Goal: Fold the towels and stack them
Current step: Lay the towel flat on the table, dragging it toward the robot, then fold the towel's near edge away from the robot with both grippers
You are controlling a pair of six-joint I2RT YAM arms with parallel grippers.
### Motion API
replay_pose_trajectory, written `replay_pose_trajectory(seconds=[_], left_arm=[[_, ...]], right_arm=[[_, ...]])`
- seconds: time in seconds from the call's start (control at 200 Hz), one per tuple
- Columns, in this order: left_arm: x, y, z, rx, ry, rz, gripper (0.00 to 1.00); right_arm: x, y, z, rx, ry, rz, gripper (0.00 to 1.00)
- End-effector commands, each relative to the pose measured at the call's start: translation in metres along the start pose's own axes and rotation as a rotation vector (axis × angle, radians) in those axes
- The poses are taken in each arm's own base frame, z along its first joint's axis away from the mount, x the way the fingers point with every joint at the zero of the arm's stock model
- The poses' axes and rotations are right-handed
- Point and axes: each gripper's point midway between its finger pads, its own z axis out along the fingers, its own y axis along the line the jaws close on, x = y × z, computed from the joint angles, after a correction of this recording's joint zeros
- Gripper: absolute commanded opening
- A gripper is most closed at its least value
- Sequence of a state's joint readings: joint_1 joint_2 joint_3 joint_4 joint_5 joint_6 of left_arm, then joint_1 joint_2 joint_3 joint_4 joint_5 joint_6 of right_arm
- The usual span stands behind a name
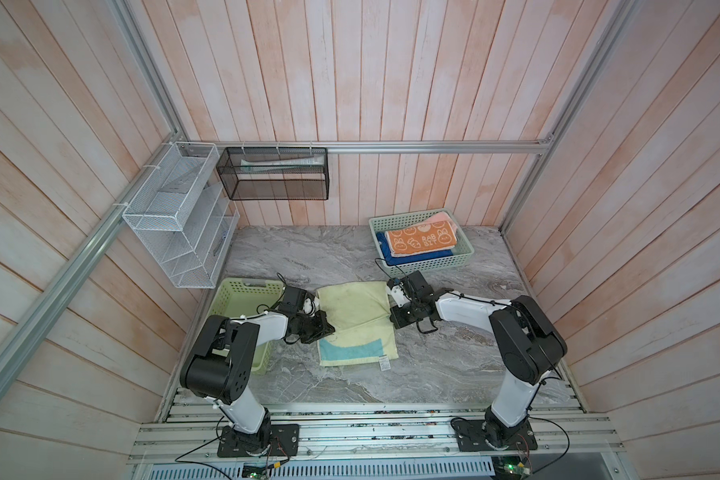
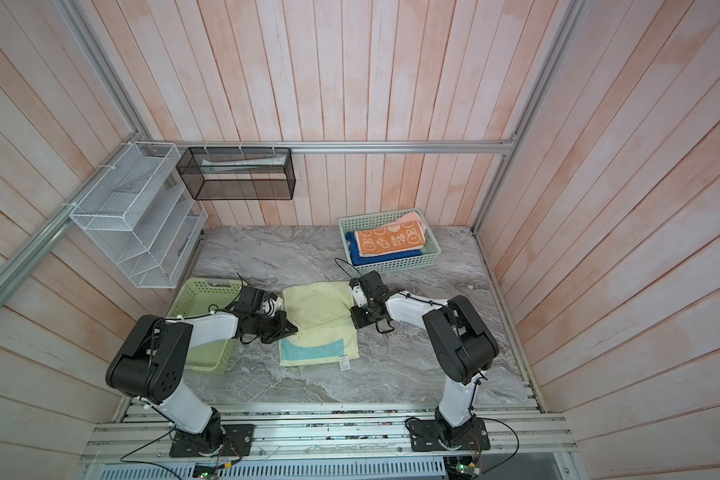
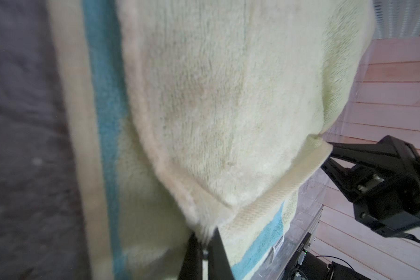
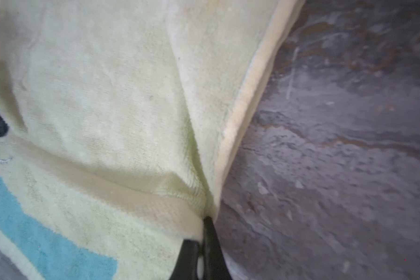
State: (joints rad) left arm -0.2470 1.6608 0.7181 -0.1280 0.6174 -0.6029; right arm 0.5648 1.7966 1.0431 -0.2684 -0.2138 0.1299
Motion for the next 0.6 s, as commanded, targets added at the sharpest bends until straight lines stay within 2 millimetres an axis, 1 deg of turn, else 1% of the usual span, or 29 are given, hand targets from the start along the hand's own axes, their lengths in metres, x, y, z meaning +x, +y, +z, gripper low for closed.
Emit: replay_pose_trajectory(seconds=[0.0, 0.075, 0.155, 0.245, 0.3, 0.38, 0.48, 0.53, 0.595], left_arm=[[-0.013, -0.016, -0.013, 0.009, -0.041, 0.031, 0.0], [-0.015, -0.027, -0.029, -0.004, -0.062, 0.064, 0.0], [-0.01, -0.034, -0.047, -0.024, -0.073, 0.092, 0.0], [0.004, -0.034, -0.06, -0.034, -0.058, 0.097, 0.0], [0.015, -0.031, -0.062, -0.032, -0.038, 0.09, 0.0], [0.031, -0.02, -0.059, -0.035, -0.011, 0.068, 0.0], [0.05, 0.0, -0.048, -0.044, 0.015, 0.027, 0.0], [0.056, 0.008, -0.042, -0.042, 0.024, 0.009, 0.0], [0.06, 0.014, -0.036, -0.036, 0.038, -0.007, 0.0]], right_arm=[[-0.006, -0.004, -0.028, 0.062, 0.018, -0.074, 0.0], [-0.01, 0.0, -0.042, 0.058, 0.008, -0.096, 0.0], [-0.011, 0.005, -0.058, 0.051, 0.0, -0.102, 0.0], [-0.006, 0.013, -0.07, 0.024, 0.004, -0.083, 0.0], [0.001, 0.021, -0.073, -0.006, 0.011, -0.061, 0.0], [0.017, 0.033, -0.069, -0.049, 0.023, -0.035, 0.0], [0.039, 0.047, -0.052, -0.113, 0.043, -0.004, 0.0], [0.049, 0.05, -0.042, -0.14, 0.056, 0.016, 0.0], [0.058, 0.049, -0.032, -0.142, 0.07, 0.037, 0.0]])
